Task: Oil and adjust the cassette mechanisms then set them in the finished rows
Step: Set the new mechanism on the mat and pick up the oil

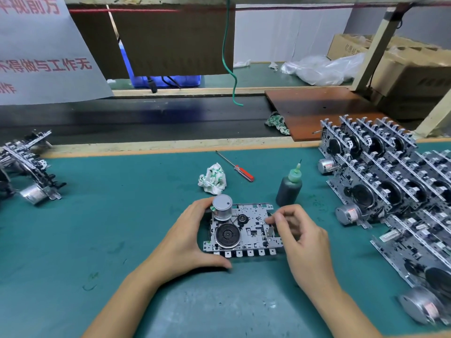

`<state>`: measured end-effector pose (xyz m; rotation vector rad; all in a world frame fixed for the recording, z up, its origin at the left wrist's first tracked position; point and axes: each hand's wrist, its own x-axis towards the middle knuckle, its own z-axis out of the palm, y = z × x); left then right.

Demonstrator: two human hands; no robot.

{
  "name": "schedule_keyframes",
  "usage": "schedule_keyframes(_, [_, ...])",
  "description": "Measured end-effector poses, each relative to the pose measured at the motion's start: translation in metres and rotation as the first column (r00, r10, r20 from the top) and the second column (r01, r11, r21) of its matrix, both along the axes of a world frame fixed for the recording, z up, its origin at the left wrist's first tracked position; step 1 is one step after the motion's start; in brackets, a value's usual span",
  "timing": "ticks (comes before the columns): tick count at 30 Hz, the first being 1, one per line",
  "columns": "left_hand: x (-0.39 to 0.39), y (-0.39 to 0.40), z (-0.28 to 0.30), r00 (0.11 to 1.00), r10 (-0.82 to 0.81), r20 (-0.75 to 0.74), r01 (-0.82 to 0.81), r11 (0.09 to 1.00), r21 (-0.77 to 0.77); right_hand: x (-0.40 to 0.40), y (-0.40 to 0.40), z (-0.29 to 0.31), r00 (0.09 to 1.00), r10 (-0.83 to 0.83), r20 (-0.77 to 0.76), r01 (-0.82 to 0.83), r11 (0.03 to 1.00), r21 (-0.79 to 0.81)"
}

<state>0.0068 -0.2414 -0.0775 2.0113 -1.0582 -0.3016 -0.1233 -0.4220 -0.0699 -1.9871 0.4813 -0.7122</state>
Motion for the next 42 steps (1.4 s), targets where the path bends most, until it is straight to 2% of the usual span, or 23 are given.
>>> schedule_keyframes(4, [0.0,0.0,-0.002,1.0,-0.023,-0.014,0.022,1.0,-0.02,-0.001,0.003,0.006,1.0,-0.008,0.006,0.009,0.991,-0.134])
schedule_keyframes(6, [0.001,0.0,-0.004,0.998,-0.057,-0.027,0.056,0.998,-0.023,0.0,0.001,0.013,0.991,0.129,-0.02,-0.129,0.95,-0.284])
schedule_keyframes(8, [0.001,0.0,-0.006,0.997,-0.074,-0.018,0.074,0.997,-0.03,0.006,-0.003,0.025,0.94,0.288,-0.183,-0.335,0.879,-0.34])
schedule_keyframes(10, [0.001,-0.001,-0.006,0.998,-0.065,-0.008,0.065,0.997,-0.036,0.014,-0.009,0.034,0.84,0.348,-0.416,-0.51,0.767,-0.39])
schedule_keyframes(12, [0.001,-0.001,-0.007,0.998,-0.06,-0.013,0.059,0.997,-0.039,0.024,-0.016,0.036,0.739,0.318,-0.594,-0.632,0.633,-0.447])
schedule_keyframes(15, [0.002,-0.002,-0.009,0.999,-0.049,-0.014,0.048,0.998,-0.03,0.039,-0.022,0.041,0.644,0.226,-0.731,-0.714,0.523,-0.466])
schedule_keyframes(19, [0.001,0.0,-0.008,0.999,-0.041,-0.007,0.041,0.998,-0.044,0.051,-0.017,0.048,0.677,0.109,-0.728,-0.705,0.382,-0.598])
schedule_keyframes(21, [0.0,-0.001,-0.005,0.99,-0.001,-0.138,-0.014,0.994,-0.11,0.05,-0.019,0.053,0.712,0.139,-0.688,-0.677,0.396,-0.621])
schedule_keyframes(23, [0.003,-0.002,0.001,0.903,-0.009,-0.43,-0.117,0.957,-0.266,0.045,-0.022,0.057,0.723,0.306,-0.619,-0.644,0.624,-0.443])
schedule_keyframes(24, [0.005,-0.002,0.005,0.811,-0.081,-0.58,-0.149,0.929,-0.339,0.042,-0.021,0.058,0.705,0.463,-0.537,-0.643,0.736,-0.21])
schedule_keyframes(25, [0.005,-0.003,0.009,0.705,-0.162,-0.691,-0.141,0.923,-0.359,0.037,-0.017,0.06,0.663,0.641,-0.387,-0.664,0.742,0.093])
schedule_keyframes(26, [0.004,-0.003,0.014,0.604,-0.225,-0.765,-0.121,0.922,-0.367,0.032,-0.012,0.061,0.601,0.78,-0.173,-0.697,0.618,0.364])
schedule_keyframes(28, [0.0,-0.01,0.016,0.36,-0.356,-0.862,-0.129,0.896,-0.424,0.027,0.003,0.052,0.541,0.828,0.146,-0.686,0.334,0.646])
schedule_keyframes(30, [-0.004,-0.021,0.023,0.201,-0.446,-0.872,-0.165,0.862,-0.479,0.029,0.015,0.042,0.582,0.763,0.28,-0.553,0.119,0.824])
schedule_keyframes(31, [-0.007,-0.028,0.028,0.204,-0.461,-0.863,-0.166,0.853,-0.495,0.031,0.017,0.039,0.612,0.729,0.307,-0.51,0.068,0.858])
schedule_keyframes(32, [-0.009,-0.031,0.03,0.229,-0.485,-0.844,-0.186,0.829,-0.527,0.032,0.019,0.039,0.625,0.732,0.272,-0.529,0.14,0.837])
schedule_keyframes(33, [-0.008,-0.031,0.029,0.209,-0.561,-0.801,-0.181,0.783,-0.596,0.032,0.019,0.041,0.608,0.779,0.153,-0.587,0.312,0.747])
schedule_keyframes(34, [-0.007,-0.029,0.027,0.164,-0.631,-0.758,-0.174,0.738,-0.652,0.032,0.019,0.042,0.648,0.762,0.008,-0.617,0.519,0.592])
schedule_keyframes(36, [0.0,-0.02,0.025,0.078,-0.688,-0.722,-0.212,0.696,-0.686,0.031,0.01,0.038,0.84,0.528,-0.122,-0.494,0.839,0.229])
schedule_keyframes(37, [0.006,-0.016,0.023,0.073,-0.676,-0.733,-0.237,0.702,-0.671,0.03,0.003,0.034,0.934,0.337,-0.116,-0.334,0.941,0.048])
schedule_keyframes(38, [0.009,-0.014,0.021,0.099,-0.646,-0.757,-0.265,0.716,-0.646,0.029,-0.003,0.03,0.986,0.149,-0.075,-0.157,0.981,-0.117])
schedule_keyframes(40, [0.012,-0.016,0.016,0.128,-0.594,-0.794,-0.336,0.727,-0.599,0.03,-0.009,0.024,0.985,-0.116,-0.126,0.048,0.893,-0.448])
schedule_keyframes(42, [0.011,-0.022,0.015,0.116,-0.556,-0.823,-0.373,0.744,-0.554,0.03,-0.005,0.021,0.884,-0.282,-0.373,-0.012,0.783,-0.621])
